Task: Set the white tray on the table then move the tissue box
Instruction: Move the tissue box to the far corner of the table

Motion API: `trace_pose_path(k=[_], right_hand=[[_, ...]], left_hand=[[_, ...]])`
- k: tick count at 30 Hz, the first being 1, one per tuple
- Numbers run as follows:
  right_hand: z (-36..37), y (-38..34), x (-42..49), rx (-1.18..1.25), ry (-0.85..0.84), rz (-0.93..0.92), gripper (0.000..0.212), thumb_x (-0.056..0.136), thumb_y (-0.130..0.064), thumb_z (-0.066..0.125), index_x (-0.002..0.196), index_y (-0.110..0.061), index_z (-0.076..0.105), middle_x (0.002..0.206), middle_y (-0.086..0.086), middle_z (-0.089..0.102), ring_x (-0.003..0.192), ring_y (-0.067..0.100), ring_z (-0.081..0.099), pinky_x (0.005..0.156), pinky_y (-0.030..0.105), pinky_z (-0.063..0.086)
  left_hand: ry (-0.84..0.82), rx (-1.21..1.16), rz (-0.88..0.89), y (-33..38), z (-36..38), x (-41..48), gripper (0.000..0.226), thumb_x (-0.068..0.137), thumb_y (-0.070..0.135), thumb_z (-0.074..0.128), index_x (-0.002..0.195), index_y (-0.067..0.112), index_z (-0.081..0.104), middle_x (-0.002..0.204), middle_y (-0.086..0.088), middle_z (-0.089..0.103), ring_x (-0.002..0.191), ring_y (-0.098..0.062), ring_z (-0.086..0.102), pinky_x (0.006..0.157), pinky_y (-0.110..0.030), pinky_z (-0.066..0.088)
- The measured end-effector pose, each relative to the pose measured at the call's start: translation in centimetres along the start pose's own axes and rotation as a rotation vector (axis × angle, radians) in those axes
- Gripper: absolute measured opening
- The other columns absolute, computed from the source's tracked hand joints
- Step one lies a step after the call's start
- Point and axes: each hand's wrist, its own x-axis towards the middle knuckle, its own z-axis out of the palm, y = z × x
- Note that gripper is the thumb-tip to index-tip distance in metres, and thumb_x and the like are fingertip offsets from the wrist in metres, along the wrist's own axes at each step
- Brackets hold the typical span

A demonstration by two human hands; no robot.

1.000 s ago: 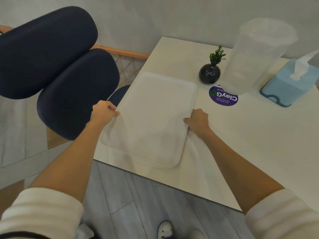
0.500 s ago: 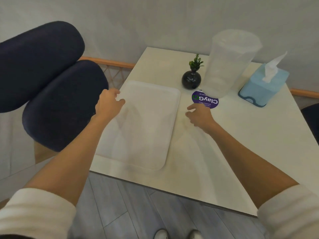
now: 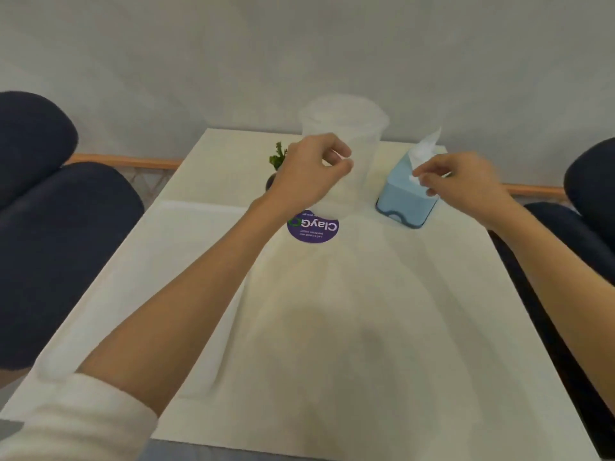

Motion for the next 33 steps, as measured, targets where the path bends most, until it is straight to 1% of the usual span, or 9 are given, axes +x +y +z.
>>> trace_pose_path(k=[4, 7, 12, 16, 18, 21, 25, 30, 33], right_hand=[[-4.1, 4.9, 3.8, 0.122, 0.062, 0.030, 0.020, 0.088, -0.011, 0.055, 0.098, -0.014, 0.071, 0.087, 0.005, 0.068, 0.053, -0.007, 0.062, 0.053, -0.003, 0.042], [-5.4, 9.1, 7.5, 0.185, 0.093, 0.070, 0.020, 0.087, -0.006, 0.054, 0.099, -0.006, 0.070, 0.085, 0.010, 0.066, 0.043, -0.013, 0.056, 0.046, -0.001, 0.041], [-3.4, 15.0, 14.5, 0.162, 0.062, 0.147, 0.032, 0.083, -0.004, 0.050, 0.110, -0.003, 0.067, 0.086, 0.014, 0.064, 0.075, 0.020, 0.062, 0.073, 0.029, 0.051], [-0.3, 17.0, 17.9, 0.203, -0.025, 0.179, 0.038, 0.088, -0.006, 0.049, 0.125, -0.003, 0.056, 0.097, 0.011, 0.056, 0.091, 0.024, 0.054, 0.077, 0.029, 0.039], [0.9, 17.5, 18.7, 0.236, -0.042, 0.208, 0.042, 0.091, -0.008, 0.047, 0.133, -0.003, 0.049, 0.111, 0.015, 0.057, 0.107, 0.029, 0.055, 0.085, 0.031, 0.041], [2.3, 18.7, 19.4, 0.277, -0.078, 0.275, 0.046, 0.094, -0.015, 0.044, 0.138, -0.003, 0.043, 0.139, 0.019, 0.050, 0.128, 0.034, 0.047, 0.099, 0.036, 0.040], [3.2, 20.0, 19.5, 0.335, -0.068, 0.310, 0.040, 0.094, -0.021, 0.043, 0.129, -0.003, 0.051, 0.130, 0.017, 0.056, 0.111, 0.030, 0.052, 0.081, 0.030, 0.036], [2.7, 21.9, 18.8, 0.370, -0.009, 0.351, 0.038, 0.090, -0.025, 0.051, 0.120, -0.003, 0.054, 0.124, 0.017, 0.056, 0.095, 0.022, 0.047, 0.065, 0.028, 0.036], [2.3, 22.8, 18.4, 0.338, -0.020, 0.315, 0.044, 0.092, -0.029, 0.051, 0.128, -0.005, 0.049, 0.127, 0.016, 0.055, 0.098, 0.021, 0.047, 0.070, 0.027, 0.038]], left_hand=[[-0.119, -0.031, -0.047, 2.6, 6.5, 2.4, 0.016, 0.085, 0.022, 0.064, 0.096, 0.013, 0.071, 0.082, 0.002, 0.068, 0.077, -0.014, 0.067, 0.073, -0.024, 0.051], [-0.166, -0.029, -0.197, 2.4, 11.7, 4.3, 0.025, 0.085, 0.022, 0.064, 0.106, 0.010, 0.068, 0.093, -0.005, 0.071, 0.090, -0.021, 0.068, 0.078, -0.024, 0.048], [-0.133, -0.092, -0.521, 0.7, 18.4, 6.1, 0.047, 0.089, 0.029, 0.059, 0.127, 0.004, 0.048, 0.124, -0.014, 0.061, 0.104, -0.028, 0.057, 0.077, -0.028, 0.040], [-0.039, -0.248, -0.666, -0.2, 21.9, 6.2, 0.051, 0.089, 0.032, 0.058, 0.129, 0.007, 0.039, 0.119, -0.011, 0.059, 0.089, -0.024, 0.056, 0.060, -0.025, 0.042], [-0.034, -0.282, -0.684, -0.2, 23.2, 6.1, 0.057, 0.089, 0.036, 0.059, 0.133, 0.009, 0.035, 0.114, -0.007, 0.058, 0.089, -0.022, 0.056, 0.057, -0.022, 0.041], [-0.025, -0.339, -0.690, -0.2, 25.0, 6.6, 0.074, 0.086, 0.042, 0.062, 0.144, 0.014, 0.025, 0.131, -0.006, 0.054, 0.100, -0.018, 0.053, 0.073, -0.026, 0.043], [0.022, -0.366, -0.688, -0.3, 25.9, 7.8, 0.088, 0.080, 0.047, 0.067, 0.148, 0.017, 0.019, 0.142, -0.001, 0.047, 0.119, -0.021, 0.052, 0.081, -0.027, 0.043], [0.009, -0.320, -0.592, -0.6, 25.4, 10.0, 0.083, 0.075, 0.036, 0.076, 0.142, 0.021, 0.029, 0.119, 0.012, 0.045, 0.111, -0.012, 0.050, 0.082, -0.027, 0.044], [-0.015, -0.253, -0.552, -1.0, 24.9, 12.1, 0.077, 0.074, 0.030, 0.078, 0.137, 0.017, 0.038, 0.119, 0.006, 0.051, 0.110, -0.017, 0.054, 0.086, -0.030, 0.048]])
